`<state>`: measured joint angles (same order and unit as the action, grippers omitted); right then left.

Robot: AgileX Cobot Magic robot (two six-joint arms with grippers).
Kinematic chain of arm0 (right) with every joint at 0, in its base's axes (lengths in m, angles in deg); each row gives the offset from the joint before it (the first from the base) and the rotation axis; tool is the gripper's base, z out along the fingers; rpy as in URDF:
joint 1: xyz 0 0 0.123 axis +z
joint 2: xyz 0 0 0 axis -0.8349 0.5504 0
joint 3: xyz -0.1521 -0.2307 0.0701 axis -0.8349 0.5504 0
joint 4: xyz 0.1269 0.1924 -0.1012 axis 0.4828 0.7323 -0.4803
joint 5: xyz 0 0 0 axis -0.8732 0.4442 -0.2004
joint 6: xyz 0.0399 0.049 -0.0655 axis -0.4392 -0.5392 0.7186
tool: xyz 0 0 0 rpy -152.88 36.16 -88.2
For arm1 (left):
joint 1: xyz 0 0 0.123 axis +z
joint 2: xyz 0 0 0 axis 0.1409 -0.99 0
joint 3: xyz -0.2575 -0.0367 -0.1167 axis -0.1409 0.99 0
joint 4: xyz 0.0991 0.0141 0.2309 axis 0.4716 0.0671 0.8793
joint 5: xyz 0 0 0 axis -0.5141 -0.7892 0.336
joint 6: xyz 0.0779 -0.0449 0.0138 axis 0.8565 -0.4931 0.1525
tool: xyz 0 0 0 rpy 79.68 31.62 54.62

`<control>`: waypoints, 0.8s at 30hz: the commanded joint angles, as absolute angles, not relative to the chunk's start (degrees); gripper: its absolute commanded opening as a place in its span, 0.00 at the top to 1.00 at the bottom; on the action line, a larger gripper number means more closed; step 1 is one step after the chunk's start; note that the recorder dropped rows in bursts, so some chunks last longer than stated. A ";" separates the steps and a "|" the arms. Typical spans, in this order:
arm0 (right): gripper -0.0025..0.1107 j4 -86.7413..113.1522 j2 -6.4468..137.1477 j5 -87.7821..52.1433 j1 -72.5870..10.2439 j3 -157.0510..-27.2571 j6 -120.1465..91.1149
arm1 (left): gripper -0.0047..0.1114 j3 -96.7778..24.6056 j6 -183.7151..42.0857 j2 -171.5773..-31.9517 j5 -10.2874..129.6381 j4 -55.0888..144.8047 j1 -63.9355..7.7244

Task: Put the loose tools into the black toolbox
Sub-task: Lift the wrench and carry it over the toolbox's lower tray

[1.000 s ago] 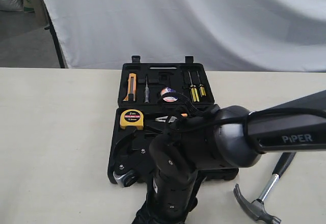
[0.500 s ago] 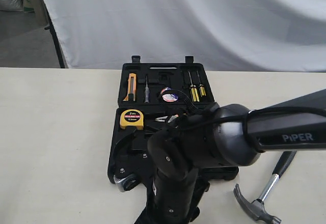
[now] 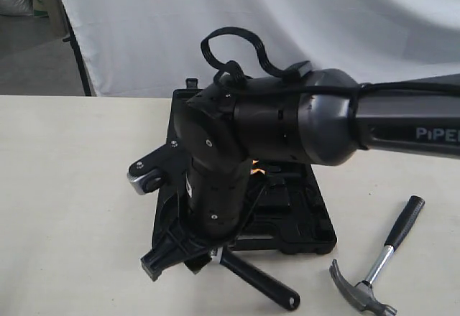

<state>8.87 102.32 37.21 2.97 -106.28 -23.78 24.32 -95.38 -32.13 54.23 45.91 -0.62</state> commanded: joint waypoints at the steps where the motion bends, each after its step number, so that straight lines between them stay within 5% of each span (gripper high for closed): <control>1: 0.98 -0.36 102.37 37.30 2.40 -109.45 -26.18 | 0.95 24.16 -95.66 -31.95 54.64 46.16 0.84; 24: 0.98 1.23 116.28 31.61 0.28 -118.78 -3.53 | 0.95 24.16 -95.66 -31.95 54.64 46.16 0.84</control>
<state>1.13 116.47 34.09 0.50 -118.37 -6.15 24.32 -95.38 -32.13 54.23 45.91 -0.62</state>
